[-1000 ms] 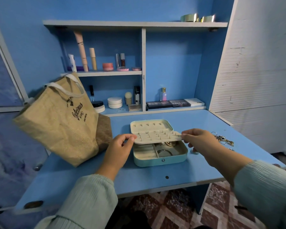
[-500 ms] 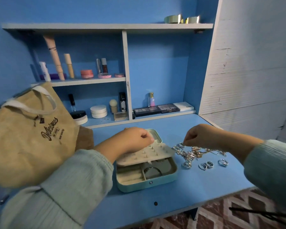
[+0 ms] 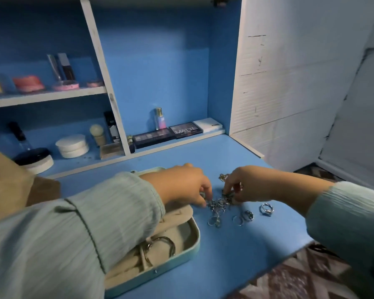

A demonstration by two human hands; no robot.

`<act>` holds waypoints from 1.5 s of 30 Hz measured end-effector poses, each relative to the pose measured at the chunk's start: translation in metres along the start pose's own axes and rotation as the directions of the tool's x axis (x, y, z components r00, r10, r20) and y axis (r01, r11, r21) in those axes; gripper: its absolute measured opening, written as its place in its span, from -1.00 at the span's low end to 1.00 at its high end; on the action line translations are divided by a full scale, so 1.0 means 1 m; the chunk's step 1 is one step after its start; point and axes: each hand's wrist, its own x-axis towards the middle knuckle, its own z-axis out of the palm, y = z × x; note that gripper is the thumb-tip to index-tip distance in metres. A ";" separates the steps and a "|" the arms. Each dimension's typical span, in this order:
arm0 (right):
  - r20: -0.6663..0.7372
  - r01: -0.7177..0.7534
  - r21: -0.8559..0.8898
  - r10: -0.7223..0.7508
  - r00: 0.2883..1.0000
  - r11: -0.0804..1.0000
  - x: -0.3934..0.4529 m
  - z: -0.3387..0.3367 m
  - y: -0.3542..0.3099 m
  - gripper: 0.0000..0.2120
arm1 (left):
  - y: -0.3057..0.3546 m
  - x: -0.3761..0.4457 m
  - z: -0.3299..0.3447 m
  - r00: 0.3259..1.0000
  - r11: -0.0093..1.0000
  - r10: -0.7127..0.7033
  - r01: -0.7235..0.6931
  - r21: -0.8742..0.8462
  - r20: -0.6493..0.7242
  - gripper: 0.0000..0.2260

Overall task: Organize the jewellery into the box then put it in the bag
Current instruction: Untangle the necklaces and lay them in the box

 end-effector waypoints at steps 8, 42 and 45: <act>-0.058 0.021 0.050 -0.018 0.998 0.999 0.003 0.010 0.015 -0.83 | 0.002 0.017 0.009 0.997 0.996 0.069 -0.067 0.060 -0.040 -0.85; -0.307 0.048 0.663 0.213 0.927 0.747 -0.045 -0.052 0.007 -0.92 | 0.029 -0.009 -0.040 0.970 0.880 -0.192 0.103 -0.463 -0.148 -0.91; -0.268 0.028 0.630 0.183 0.946 0.776 -0.045 -0.050 0.000 -0.93 | 0.025 -0.013 -0.046 0.953 0.852 -0.223 0.088 -0.516 -0.205 -0.93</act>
